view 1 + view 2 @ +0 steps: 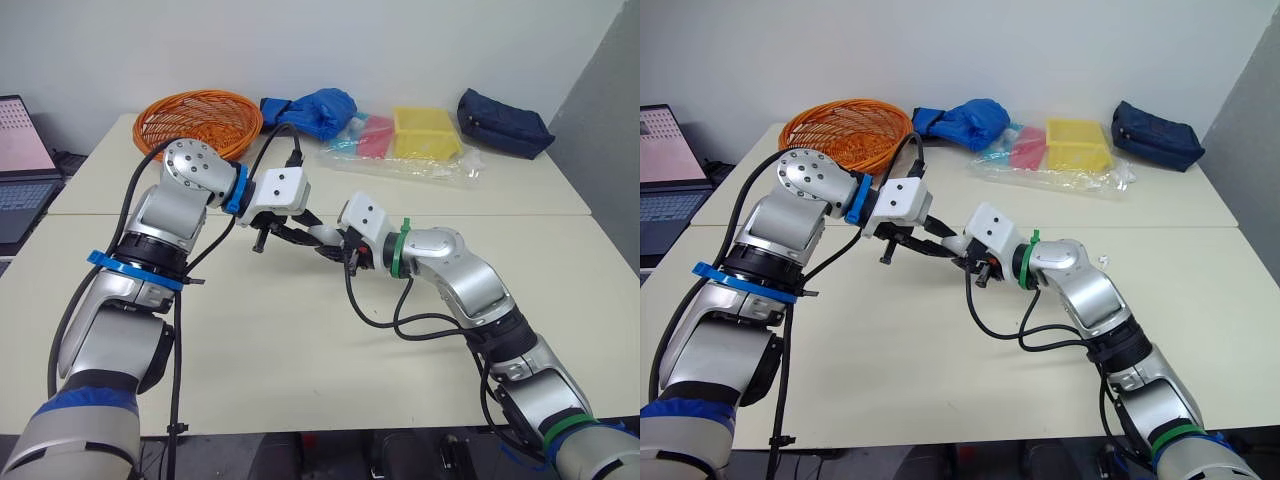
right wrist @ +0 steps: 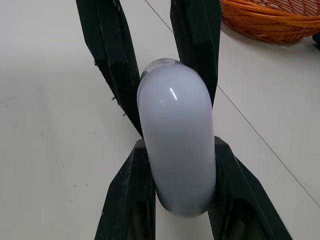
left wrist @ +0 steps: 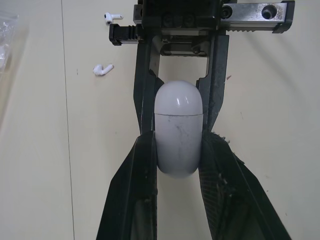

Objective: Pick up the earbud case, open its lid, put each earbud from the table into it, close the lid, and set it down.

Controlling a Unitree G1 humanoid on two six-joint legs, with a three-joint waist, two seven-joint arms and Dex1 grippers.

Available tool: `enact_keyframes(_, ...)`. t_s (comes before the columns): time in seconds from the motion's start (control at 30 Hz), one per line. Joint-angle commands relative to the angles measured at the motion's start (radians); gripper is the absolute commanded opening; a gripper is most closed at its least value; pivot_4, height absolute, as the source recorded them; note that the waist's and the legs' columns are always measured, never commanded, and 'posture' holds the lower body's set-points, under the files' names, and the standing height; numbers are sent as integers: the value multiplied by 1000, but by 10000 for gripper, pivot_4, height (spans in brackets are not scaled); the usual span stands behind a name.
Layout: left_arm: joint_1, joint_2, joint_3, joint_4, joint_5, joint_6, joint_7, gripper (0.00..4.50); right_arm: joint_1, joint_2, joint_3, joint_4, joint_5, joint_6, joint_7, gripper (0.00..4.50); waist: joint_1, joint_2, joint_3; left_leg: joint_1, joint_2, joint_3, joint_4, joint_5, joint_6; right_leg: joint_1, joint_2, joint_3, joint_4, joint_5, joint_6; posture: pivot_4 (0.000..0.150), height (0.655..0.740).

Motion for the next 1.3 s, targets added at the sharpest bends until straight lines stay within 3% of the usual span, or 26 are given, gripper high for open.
enact_keyframes(0.03,-19,6,19,-23,12,10,10,7623,-22,1,-4,-29,-5,-19,12,8796,0,0,0,0,0,0,0,0,0,0,0,0,0,0,0,1500,7400)
enact_keyframes(0.23,-19,5,15,-32,21,13,4,7623,-27,3,-10,-16,-20,-30,19,8796,0,0,0,-1,0,0,2,0,0,0,0,0,0,0,0,1500,7400)
enact_keyframes(0.47,22,-17,109,-20,-64,92,74,7623,6,-64,-74,-57,34,-20,78,32240,1,0,0,-1,0,0,2,0,0,0,0,0,0,0,0,1500,7400)
enact_keyframes(0.57,80,-46,224,-23,-164,217,162,7623,57,-169,-202,-118,165,9,188,43345,4,0,0,-2,0,-1,3,0,0,1,-1,0,0,0,1,1500,7400)
enact_keyframes(0.7,236,-124,454,-93,-349,295,341,7623,64,-269,-330,-141,277,21,257,44243,0,0,0,-2,0,-1,4,0,0,1,-2,0,0,1,1,1500,7400)
enact_keyframes(0.83,400,-145,487,-298,-364,336,467,7623,44,-277,-347,-138,309,14,263,44243,-6,0,0,1,1,-2,4,0,0,3,-1,2,0,1,1,1500,7400)
enact_keyframes(0.93,519,-280,572,-496,-552,455,640,7623,14,-254,-325,-117,313,-46,295,44243,-2,1,0,2,2,-3,4,0,0,4,0,2,1,2,0,1500,7400)
enact_keyframes(1.0,629,-301,501,-602,-467,292,592,7623,-22,-243,-304,-74,303,-76,317,44243,-1,1,0,1,2,-2,5,0,0,4,-1,2,0,3,1,1500,7400)
enact_keyframes(1.07,700,-327,449,-654,-452,243,561,7623,-62,-229,-278,-23,288,-100,335,44243,0,1,0,2,1,-1,5,0,0,5,-1,3,-1,5,0,1500,7400)
enact_keyframes(1.3,723,-362,399,-661,-459,191,601,7623,-134,-172,-240,84,256,-152,333,44243,4,1,0,3,0,0,7,0,1,6,-1,2,-1,8,2,1500,7400)
